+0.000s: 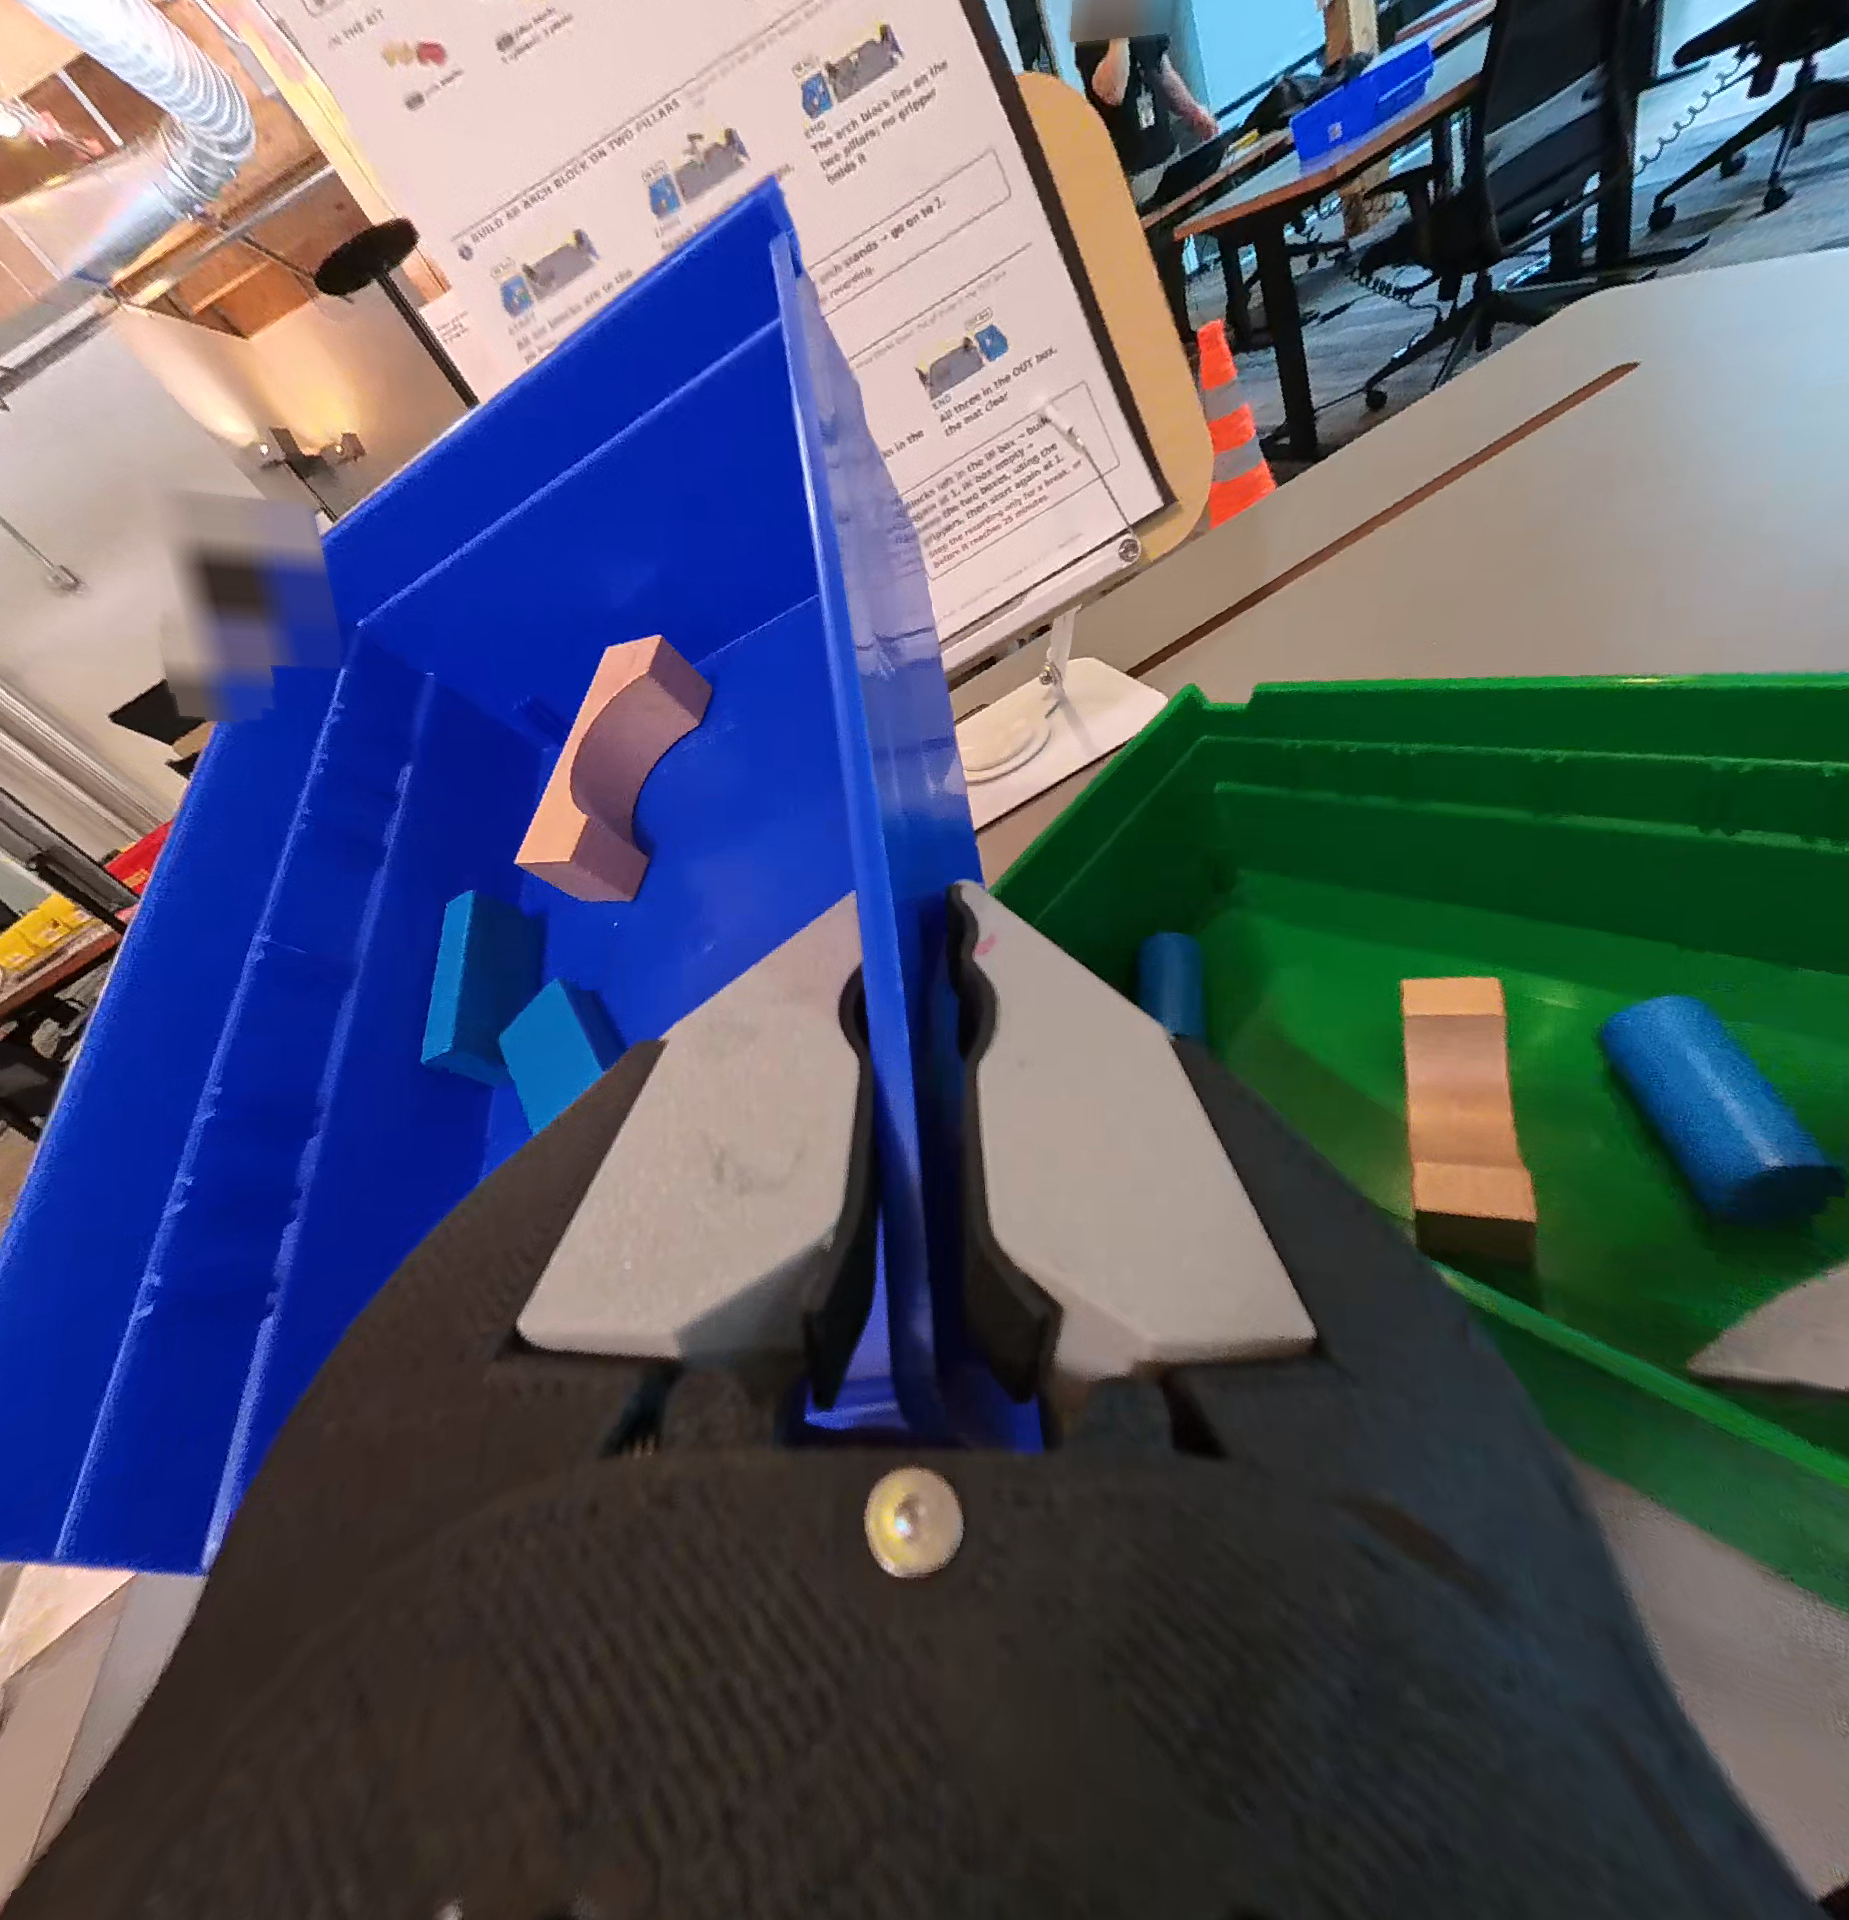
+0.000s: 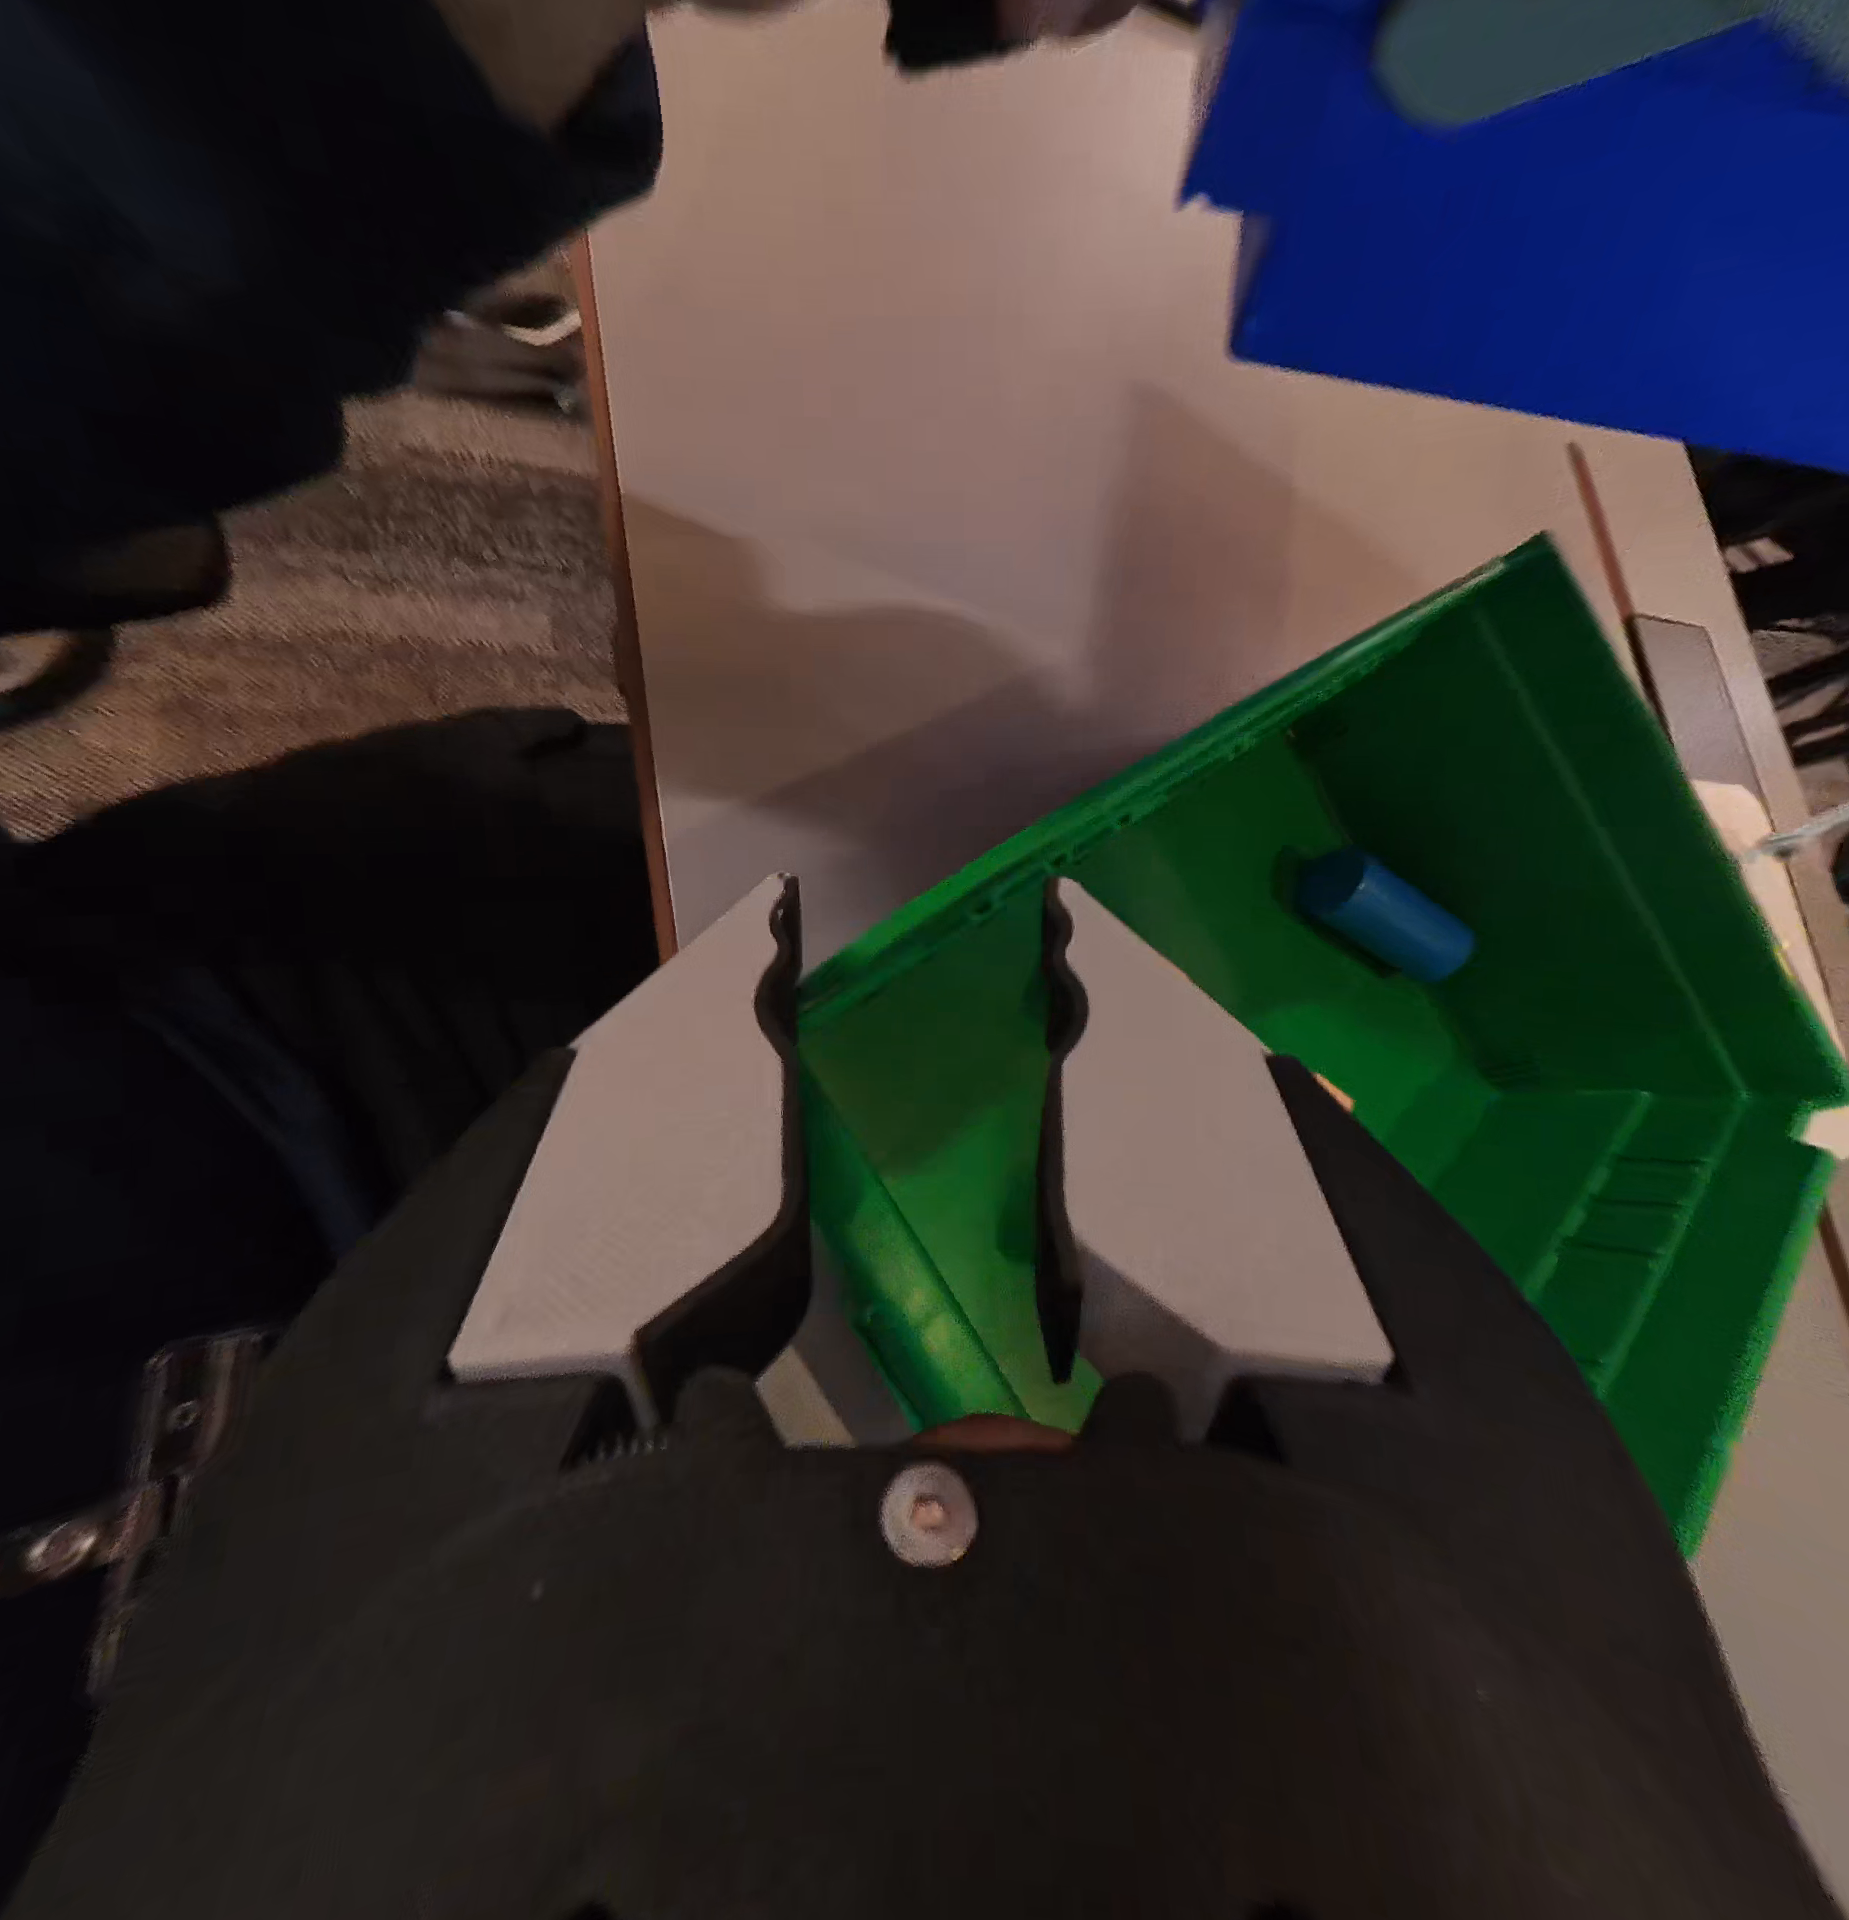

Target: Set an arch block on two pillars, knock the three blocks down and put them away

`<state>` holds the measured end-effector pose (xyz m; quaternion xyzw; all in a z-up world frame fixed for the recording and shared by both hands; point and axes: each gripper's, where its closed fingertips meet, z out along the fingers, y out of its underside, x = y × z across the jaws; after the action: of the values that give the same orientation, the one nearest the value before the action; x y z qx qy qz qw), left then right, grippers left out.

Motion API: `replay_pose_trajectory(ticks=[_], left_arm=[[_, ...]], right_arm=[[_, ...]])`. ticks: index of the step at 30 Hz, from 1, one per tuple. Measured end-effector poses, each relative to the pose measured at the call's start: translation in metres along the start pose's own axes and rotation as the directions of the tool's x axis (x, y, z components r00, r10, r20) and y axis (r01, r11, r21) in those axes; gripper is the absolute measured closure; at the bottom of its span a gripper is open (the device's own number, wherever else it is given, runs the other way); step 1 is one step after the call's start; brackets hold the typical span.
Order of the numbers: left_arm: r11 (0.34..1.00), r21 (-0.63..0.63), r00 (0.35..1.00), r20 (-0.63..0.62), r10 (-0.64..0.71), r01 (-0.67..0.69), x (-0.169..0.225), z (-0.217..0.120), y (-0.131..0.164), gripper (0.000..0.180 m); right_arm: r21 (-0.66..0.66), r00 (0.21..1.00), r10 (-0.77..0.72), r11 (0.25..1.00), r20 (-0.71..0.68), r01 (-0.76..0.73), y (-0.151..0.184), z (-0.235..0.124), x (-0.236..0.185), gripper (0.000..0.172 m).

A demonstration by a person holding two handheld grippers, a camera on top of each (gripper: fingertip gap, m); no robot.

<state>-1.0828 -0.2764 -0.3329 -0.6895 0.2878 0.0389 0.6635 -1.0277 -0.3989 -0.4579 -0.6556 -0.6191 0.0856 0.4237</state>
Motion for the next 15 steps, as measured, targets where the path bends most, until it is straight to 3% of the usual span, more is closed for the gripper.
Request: replay_pose_trajectory(ticks=[3,4,5,7,10,12,15], left_arm=[[1.0,-0.017,1.0,0.014,0.005,-0.005,-0.005,0.001,0.005,0.174],[1.0,-0.026,1.0,0.017,0.007,-0.007,-0.006,0.001,0.007,0.174],[0.999,-0.033,1.0,0.019,0.007,-0.007,-0.008,0.001,0.009,0.174],[0.999,-0.034,1.0,0.021,-0.005,0.006,-0.011,0.0,0.009,0.174],[0.999,-0.034,0.999,0.028,-0.02,0.021,-0.018,-0.001,0.011,0.174],[0.999,-0.037,0.999,0.037,-0.028,0.03,-0.023,-0.002,0.012,0.174],[0.998,-0.048,0.998,0.056,-0.033,0.036,-0.032,-0.006,0.014,0.174]], right_arm=[[0.036,0.999,0.042,0.998,0.004,-0.042,-0.001,-0.029,0.017,0.115],[0.028,0.998,0.055,0.998,-0.008,-0.055,0.005,-0.039,0.026,0.118],[0.017,0.996,0.065,0.998,-0.055,-0.064,0.013,-0.05,0.042,0.133],[0.026,0.986,0.132,0.991,-0.107,-0.13,0.03,-0.073,0.07,0.13],[-0.004,0.957,0.285,0.958,-0.062,-0.286,0.069,-0.099,0.093,0.121],[-0.053,0.931,0.338,0.936,-0.134,-0.348,0.104,-0.11,0.116,0.12],[-0.169,0.928,0.365,0.912,-0.08,-0.373,0.145,-0.111,0.113,0.112]])
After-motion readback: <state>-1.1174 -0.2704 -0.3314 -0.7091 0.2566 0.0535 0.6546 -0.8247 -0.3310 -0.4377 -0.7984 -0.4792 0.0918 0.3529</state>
